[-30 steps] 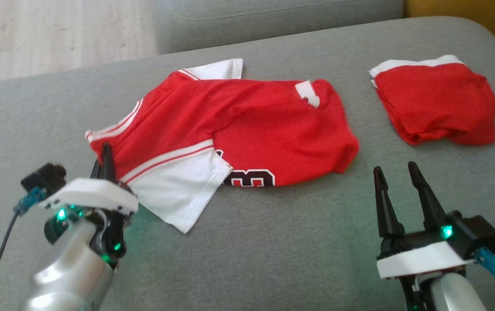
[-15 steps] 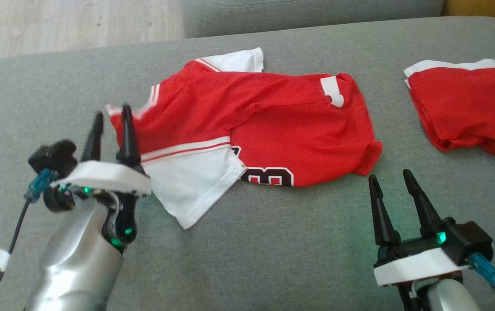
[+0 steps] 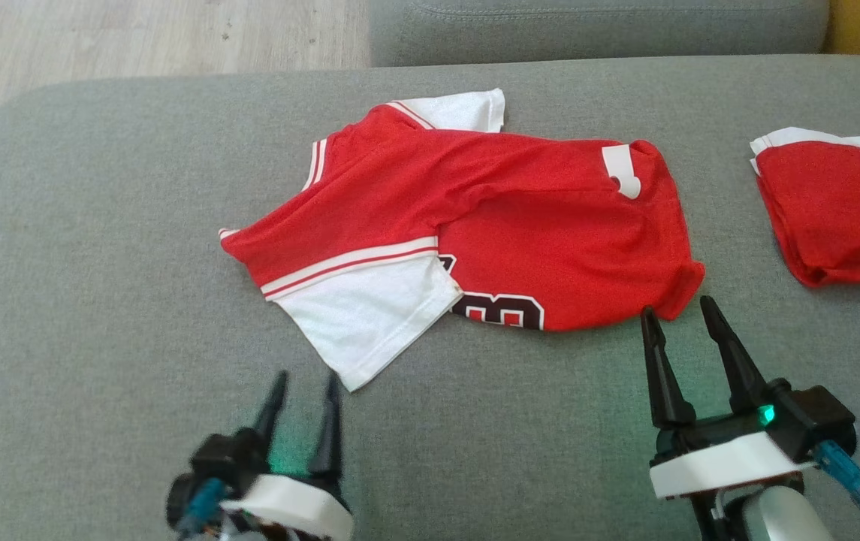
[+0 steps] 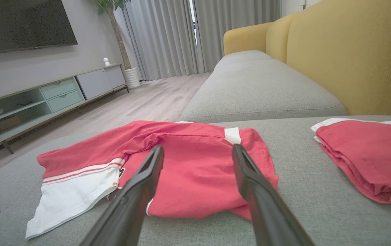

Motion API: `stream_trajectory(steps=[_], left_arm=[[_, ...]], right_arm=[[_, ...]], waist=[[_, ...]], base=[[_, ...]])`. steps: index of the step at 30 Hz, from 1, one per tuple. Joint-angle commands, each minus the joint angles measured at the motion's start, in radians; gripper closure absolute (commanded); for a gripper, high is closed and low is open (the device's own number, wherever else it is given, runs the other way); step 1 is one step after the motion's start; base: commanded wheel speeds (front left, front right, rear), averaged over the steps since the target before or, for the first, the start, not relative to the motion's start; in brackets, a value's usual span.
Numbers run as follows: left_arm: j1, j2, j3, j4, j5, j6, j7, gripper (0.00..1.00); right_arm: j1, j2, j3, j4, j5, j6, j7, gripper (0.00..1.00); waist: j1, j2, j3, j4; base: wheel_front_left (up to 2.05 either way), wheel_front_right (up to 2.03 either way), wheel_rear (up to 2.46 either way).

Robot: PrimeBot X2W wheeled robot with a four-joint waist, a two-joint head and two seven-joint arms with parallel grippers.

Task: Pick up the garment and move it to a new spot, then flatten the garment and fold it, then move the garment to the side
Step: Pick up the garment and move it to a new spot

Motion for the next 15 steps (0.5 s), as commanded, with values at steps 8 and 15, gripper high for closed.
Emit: stream_trajectory(steps=[8,15], left_arm=[[-0.109,-0.015,-0.082,0.101,0.071,-0.009,-0.005,0.00],[-0.158,-0.016,-0.097,0.162,0.143,0.011,-0.005,0.00]], right_arm=[[-0.031,-0.026,0.031,-0.027,-0.005,-0.001,-0.011,0.00],[-0.034,-0.027,0.026,-0.032,-0.008,-0.001,-0.011,0.00]], waist=[[0.0001,0.0000,0.014,-0.011],[0.0001,0.0000,0.028,-0.021]], base=[[0.00,0.00,0.00],[0.00,0.00,0.00]])
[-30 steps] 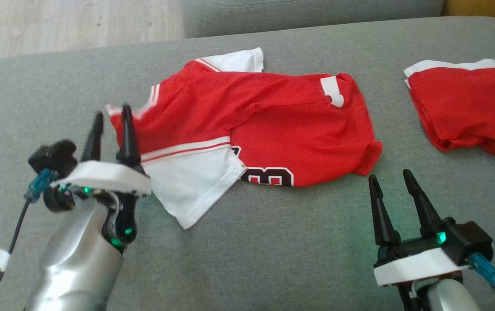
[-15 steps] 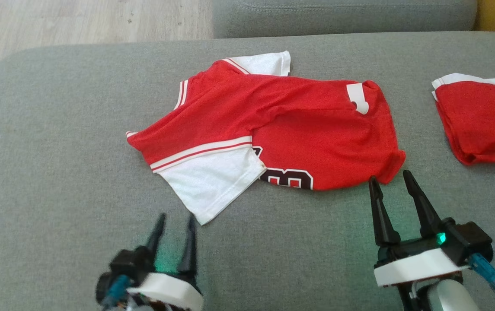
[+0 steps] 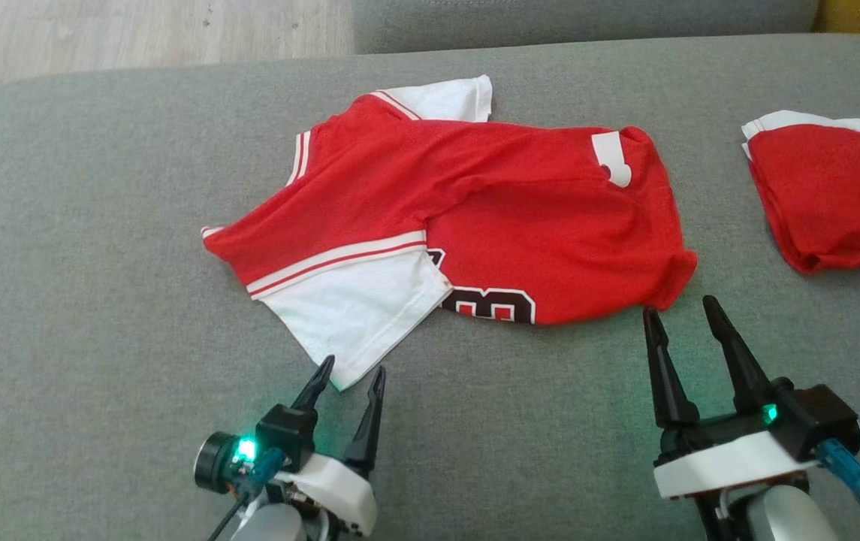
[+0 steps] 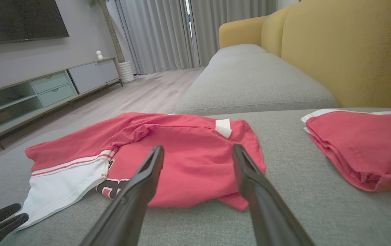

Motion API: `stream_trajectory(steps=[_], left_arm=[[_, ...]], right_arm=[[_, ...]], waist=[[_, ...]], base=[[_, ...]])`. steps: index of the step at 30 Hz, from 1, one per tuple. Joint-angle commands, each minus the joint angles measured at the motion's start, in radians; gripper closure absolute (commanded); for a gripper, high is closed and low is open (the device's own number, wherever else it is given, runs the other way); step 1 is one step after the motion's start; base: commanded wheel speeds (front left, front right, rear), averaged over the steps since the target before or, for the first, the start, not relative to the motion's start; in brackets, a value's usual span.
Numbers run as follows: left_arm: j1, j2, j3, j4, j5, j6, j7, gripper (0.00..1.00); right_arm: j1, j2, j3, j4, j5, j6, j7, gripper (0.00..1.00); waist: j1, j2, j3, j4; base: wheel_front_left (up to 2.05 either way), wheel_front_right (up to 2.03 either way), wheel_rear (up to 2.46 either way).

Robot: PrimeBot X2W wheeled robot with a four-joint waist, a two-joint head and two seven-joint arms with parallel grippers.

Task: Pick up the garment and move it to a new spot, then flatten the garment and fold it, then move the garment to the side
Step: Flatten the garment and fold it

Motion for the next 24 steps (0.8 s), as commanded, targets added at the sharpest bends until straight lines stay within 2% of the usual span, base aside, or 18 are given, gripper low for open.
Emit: stream_trajectory(steps=[1,11,13,14,16,18,24], left_arm=[[-0.025,0.001,0.030,0.002,0.004,0.001,-0.005,0.00],[-0.061,0.001,0.033,0.120,0.003,-0.007,-0.005,0.00],[-0.065,0.001,0.032,0.125,0.003,-0.010,-0.005,0.15],[-0.066,0.001,0.031,0.127,0.004,-0.012,-0.005,0.43],[-0.068,0.001,0.028,0.133,0.004,-0.016,-0.005,0.69],[-0.070,0.001,0.024,0.138,0.004,-0.020,-0.005,1.00],[-0.061,0.007,0.038,0.081,0.019,-0.015,-0.005,1.00]], right_arm=[[-0.033,-0.010,0.023,-0.035,-0.008,-0.001,-0.011,0.00],[-0.036,-0.011,0.018,-0.039,-0.009,-0.001,-0.011,0.00],[-0.037,-0.011,0.018,-0.039,-0.008,-0.001,-0.011,0.00],[-0.037,-0.011,0.018,-0.039,-0.007,-0.001,-0.011,0.00],[-0.037,-0.011,0.019,-0.038,-0.007,-0.001,-0.011,0.00],[-0.037,-0.011,0.020,-0.037,-0.007,-0.001,-0.011,0.00],[-0.034,-0.014,0.014,-0.036,-0.008,-0.001,-0.011,0.00]], waist=[[-0.0001,0.0000,0.003,-0.001],[-0.0001,0.0000,0.010,-0.001],[-0.0001,0.0000,0.011,0.000],[-0.0001,0.0000,0.012,0.000],[-0.0001,0.0000,0.012,0.001],[-0.0001,0.0000,0.012,0.001],[-0.0001,0.0000,0.004,0.006]], base=[[0.00,0.00,0.00],[0.00,0.00,0.00],[0.00,0.00,0.00],[0.00,0.00,0.00],[0.00,0.00,0.00],[0.00,0.00,0.00],[0.00,0.00,0.00]])
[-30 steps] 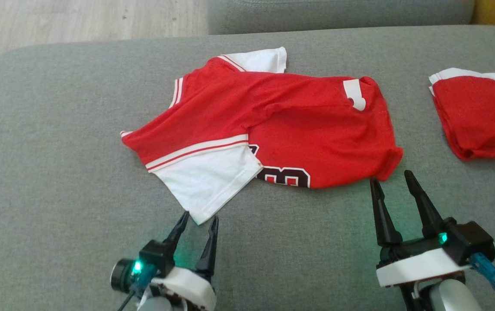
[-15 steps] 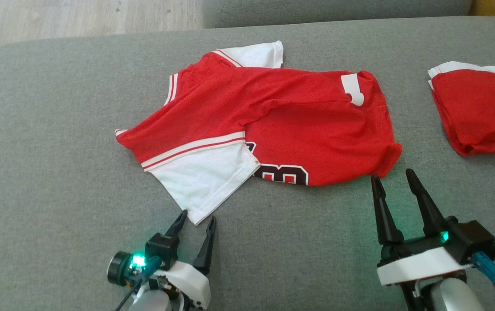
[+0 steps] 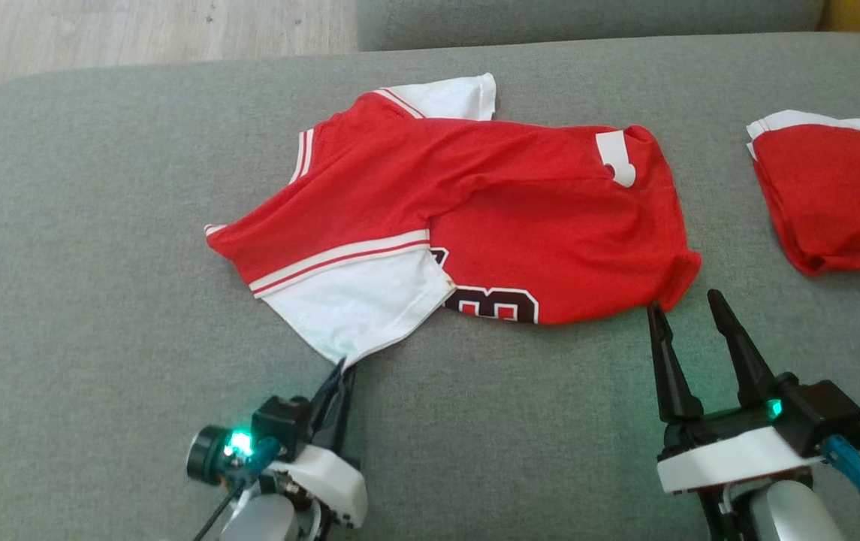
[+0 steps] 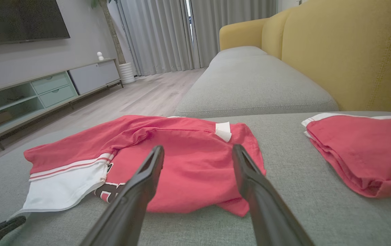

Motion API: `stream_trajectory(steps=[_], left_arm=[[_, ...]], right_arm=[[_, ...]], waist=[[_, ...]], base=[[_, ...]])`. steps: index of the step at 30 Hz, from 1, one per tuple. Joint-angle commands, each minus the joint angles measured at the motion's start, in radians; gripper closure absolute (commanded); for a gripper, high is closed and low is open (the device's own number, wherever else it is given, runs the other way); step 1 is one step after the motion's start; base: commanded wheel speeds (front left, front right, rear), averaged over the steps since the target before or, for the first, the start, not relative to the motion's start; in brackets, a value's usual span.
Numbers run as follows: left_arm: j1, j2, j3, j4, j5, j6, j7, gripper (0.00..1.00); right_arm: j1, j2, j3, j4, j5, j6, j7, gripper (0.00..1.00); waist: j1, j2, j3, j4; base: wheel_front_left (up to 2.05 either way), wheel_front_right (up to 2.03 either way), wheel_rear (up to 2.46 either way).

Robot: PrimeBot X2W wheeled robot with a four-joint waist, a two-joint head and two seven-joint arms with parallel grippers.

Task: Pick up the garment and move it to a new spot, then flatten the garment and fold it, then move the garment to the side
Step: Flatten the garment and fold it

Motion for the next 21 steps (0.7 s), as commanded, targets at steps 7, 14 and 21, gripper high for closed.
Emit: stream_trajectory(steps=[7,14,21], left_arm=[[0.045,0.079,0.112,-0.251,0.073,0.055,-0.004,1.00],[0.058,0.136,0.175,-0.417,0.117,0.060,-0.004,1.00],[0.050,0.129,0.225,-0.492,0.133,0.047,-0.004,1.00]], right_arm=[[-0.058,-0.024,-0.006,0.015,0.025,-0.001,-0.006,0.00],[-0.214,-0.088,-0.053,0.106,0.095,-0.001,0.134,0.00],[-0.407,-0.131,-0.132,0.296,0.134,-0.001,0.372,0.00]], waist=[[0.0000,0.0000,0.000,0.029],[0.0000,0.0000,0.028,0.057],[0.0000,0.0000,0.068,0.085]], base=[[0.00,0.00,0.00],[0.00,0.00,0.00],[0.00,0.00,0.00]])
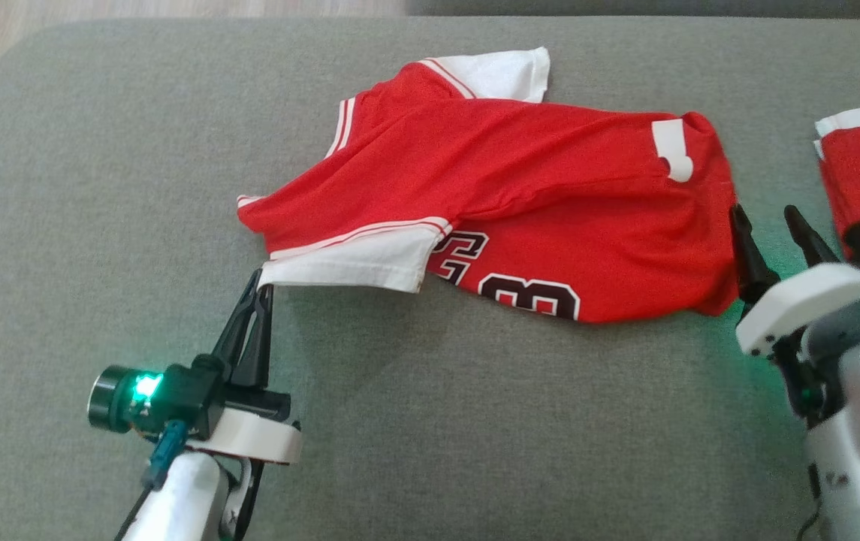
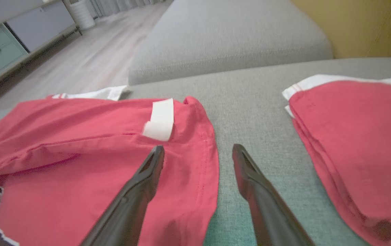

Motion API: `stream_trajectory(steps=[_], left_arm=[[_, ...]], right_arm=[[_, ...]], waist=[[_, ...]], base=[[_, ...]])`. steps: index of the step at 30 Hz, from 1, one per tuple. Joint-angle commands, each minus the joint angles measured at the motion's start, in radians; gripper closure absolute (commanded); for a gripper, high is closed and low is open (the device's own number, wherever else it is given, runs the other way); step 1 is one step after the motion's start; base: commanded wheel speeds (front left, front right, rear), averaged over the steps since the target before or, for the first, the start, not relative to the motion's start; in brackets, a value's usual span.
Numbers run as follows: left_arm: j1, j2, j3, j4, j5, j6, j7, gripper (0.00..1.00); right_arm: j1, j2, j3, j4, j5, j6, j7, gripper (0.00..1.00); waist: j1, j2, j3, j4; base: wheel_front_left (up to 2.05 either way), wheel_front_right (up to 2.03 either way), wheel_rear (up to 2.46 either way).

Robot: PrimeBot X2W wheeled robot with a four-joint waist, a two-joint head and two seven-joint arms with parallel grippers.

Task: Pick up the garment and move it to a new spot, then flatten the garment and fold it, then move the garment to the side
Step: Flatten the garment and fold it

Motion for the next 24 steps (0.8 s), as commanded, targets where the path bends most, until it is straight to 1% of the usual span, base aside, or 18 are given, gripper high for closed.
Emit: stream_trajectory(steps=[1,2,5,11,15,21,22,23,24], left_arm=[[-0.034,0.007,0.043,-0.036,0.013,-0.007,-0.005,1.00],[-0.034,0.007,0.043,-0.036,0.013,-0.007,-0.005,1.00],[-0.036,-0.003,0.048,-0.042,0.020,-0.018,-0.005,1.00],[-0.042,-0.024,0.052,-0.044,0.035,-0.041,-0.005,1.00],[-0.054,-0.036,0.051,-0.043,0.044,-0.058,-0.005,1.00],[-0.068,-0.047,0.059,-0.038,0.054,-0.073,-0.005,1.00],[-0.071,-0.048,0.060,-0.036,0.055,-0.076,-0.005,1.00],[-0.074,-0.049,0.062,-0.034,0.057,-0.079,-0.005,1.00],[-0.079,-0.049,0.064,-0.031,0.058,-0.082,-0.005,1.00]], right_arm=[[-0.062,-0.027,0.010,0.003,-0.010,-0.001,0.029,0.00],[-0.062,-0.027,0.010,0.003,-0.010,-0.001,0.029,0.00],[-0.123,-0.037,-0.012,0.065,-0.046,-0.001,0.054,0.00],[-0.220,-0.030,-0.044,0.190,-0.138,-0.001,0.068,0.00],[-0.273,-0.016,-0.052,0.265,-0.171,-0.001,0.073,0.00],[-0.328,-0.021,-0.062,0.352,-0.218,-0.001,0.070,0.01],[-0.334,-0.023,-0.064,0.363,-0.226,-0.001,0.072,0.26],[-0.340,-0.023,-0.064,0.373,-0.231,-0.001,0.073,0.48],[-0.346,-0.020,-0.067,0.382,-0.231,-0.001,0.073,0.62]], waist=[[-0.0001,0.0000,0.013,0.010],[-0.0001,0.0000,0.013,0.010],[-0.0001,0.0000,0.026,0.020],[-0.0001,0.0000,0.048,0.039],[-0.0001,0.0000,0.064,0.052],[-0.0001,0.0000,0.076,0.066],[-0.0001,0.0000,0.077,0.068],[-0.0001,0.0000,0.079,0.069],[-0.0001,0.0000,0.080,0.069]], base=[[0.00,0.00,0.00],[0.00,0.00,0.00],[0.00,0.00,0.00],[0.00,0.00,0.00],[0.00,0.00,0.00],[0.00,0.00,0.00],[0.00,0.00,0.00],[0.00,0.00,0.00],[0.00,0.00,0.00]])
